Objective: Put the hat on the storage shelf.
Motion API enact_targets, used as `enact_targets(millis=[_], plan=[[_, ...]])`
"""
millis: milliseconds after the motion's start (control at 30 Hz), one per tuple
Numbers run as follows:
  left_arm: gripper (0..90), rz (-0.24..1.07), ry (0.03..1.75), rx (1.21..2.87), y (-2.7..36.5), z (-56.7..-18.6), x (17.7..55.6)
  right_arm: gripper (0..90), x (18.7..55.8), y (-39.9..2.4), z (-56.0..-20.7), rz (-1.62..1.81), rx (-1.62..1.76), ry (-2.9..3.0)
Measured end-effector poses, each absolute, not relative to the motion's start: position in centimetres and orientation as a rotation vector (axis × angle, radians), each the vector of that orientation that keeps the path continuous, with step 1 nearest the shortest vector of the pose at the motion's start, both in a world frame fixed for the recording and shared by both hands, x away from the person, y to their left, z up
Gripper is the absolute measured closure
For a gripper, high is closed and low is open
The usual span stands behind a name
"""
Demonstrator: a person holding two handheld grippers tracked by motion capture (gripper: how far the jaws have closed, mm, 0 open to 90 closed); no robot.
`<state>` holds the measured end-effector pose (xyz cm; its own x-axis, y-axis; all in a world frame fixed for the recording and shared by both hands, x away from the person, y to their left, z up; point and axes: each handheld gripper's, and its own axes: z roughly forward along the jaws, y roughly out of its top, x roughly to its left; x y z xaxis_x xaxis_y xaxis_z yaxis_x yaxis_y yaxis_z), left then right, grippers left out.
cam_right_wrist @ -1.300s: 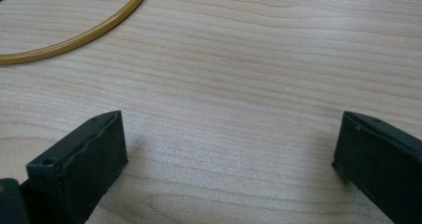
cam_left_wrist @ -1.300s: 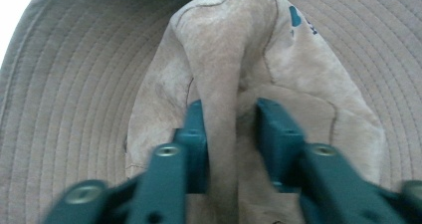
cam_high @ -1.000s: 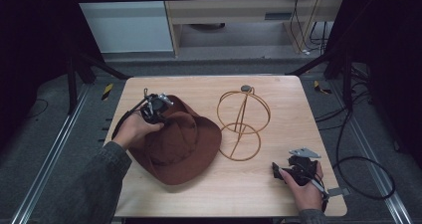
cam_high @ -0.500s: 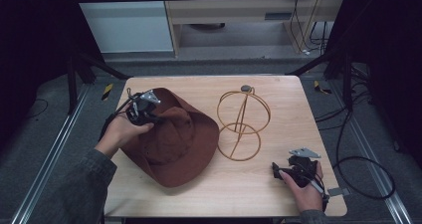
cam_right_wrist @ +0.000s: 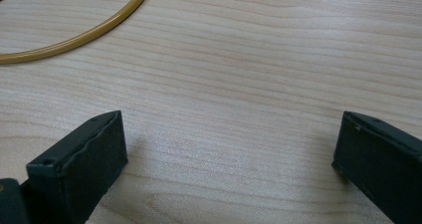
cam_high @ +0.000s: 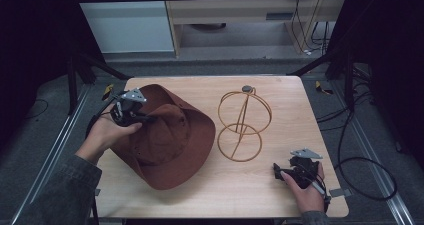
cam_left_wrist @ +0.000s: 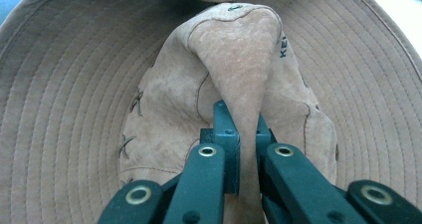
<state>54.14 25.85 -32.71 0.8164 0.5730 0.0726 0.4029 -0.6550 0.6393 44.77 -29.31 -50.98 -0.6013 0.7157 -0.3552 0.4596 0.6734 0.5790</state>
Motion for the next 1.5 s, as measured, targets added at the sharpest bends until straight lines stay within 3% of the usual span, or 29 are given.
enact_targets(millis=[1033,1500], plan=[[88.7,0.454,0.701,2.251,29.3,-25.8,50.9,0.4,44.8,-29.3,-51.0,0.587,0.903,2.314],[88.7,0.456,0.644,2.228,27.7,-23.5,50.3,0.4,44.8,-29.3,-51.0,0.587,0.905,2.313]])
